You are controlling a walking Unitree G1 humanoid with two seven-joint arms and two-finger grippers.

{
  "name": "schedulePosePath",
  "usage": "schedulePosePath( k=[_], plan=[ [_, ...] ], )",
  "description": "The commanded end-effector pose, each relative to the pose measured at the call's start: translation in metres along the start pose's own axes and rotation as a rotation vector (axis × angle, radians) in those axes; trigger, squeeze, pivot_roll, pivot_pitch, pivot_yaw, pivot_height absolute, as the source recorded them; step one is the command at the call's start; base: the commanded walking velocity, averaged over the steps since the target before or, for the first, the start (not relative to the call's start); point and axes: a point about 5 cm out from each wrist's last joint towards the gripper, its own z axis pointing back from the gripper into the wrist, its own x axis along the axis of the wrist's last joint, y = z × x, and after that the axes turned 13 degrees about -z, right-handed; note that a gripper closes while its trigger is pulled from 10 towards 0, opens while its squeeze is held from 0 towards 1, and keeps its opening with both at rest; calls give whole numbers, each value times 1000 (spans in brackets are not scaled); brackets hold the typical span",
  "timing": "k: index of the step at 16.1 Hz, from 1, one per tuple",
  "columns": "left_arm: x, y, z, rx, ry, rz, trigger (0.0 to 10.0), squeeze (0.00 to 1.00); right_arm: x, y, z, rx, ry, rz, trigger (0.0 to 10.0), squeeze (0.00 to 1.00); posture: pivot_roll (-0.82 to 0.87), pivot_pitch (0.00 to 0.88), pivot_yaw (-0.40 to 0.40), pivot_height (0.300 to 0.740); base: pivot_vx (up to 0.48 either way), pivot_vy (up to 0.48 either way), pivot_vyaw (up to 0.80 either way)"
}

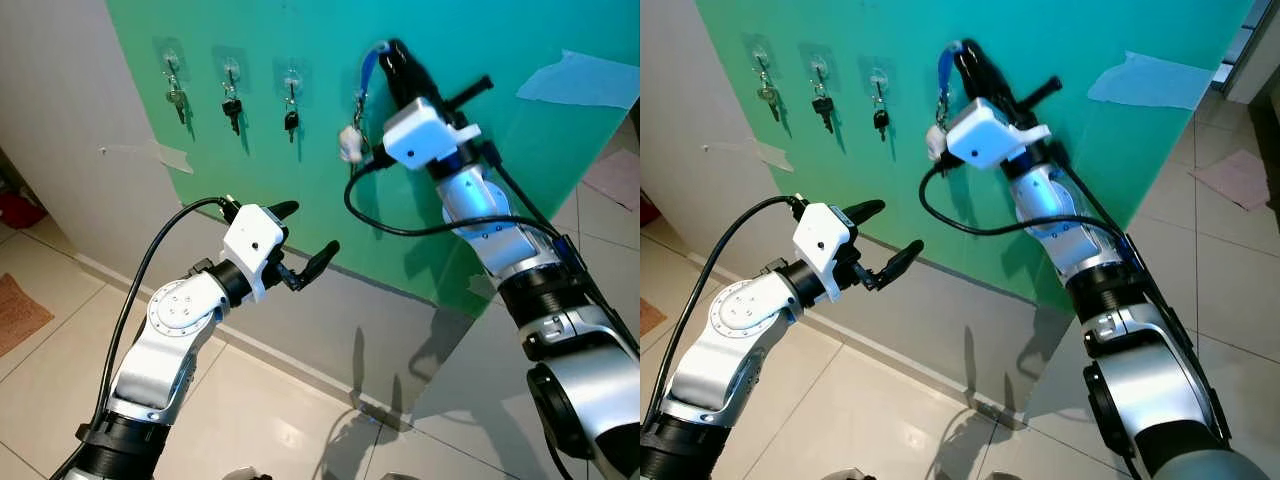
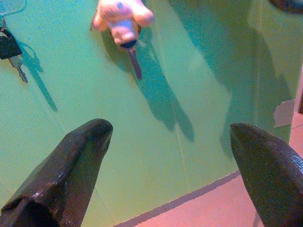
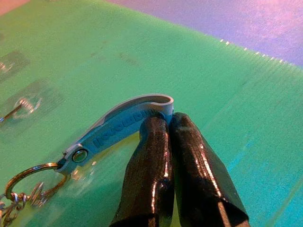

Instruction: Hang keys on a hook

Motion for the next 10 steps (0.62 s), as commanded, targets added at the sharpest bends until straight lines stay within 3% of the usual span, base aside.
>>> schedulePosePath(
  k=[1,5,10],
  plan=[
    [2,0,0,-7,-7,-11,10000,0,-5,6,6,34,20,18,10000,0,-63,0,15,740,0,0,0],
    [2,0,1,-8,-6,-11,10000,0,-16,16,22,64,78,22,10000,0,-65,0,18,740,0,0,0],
    [2,0,1,-9,-6,-13,10000,0,-24,16,37,44,126,9,10000,0,-62,0,21,740,0,0,0]
  ],
)
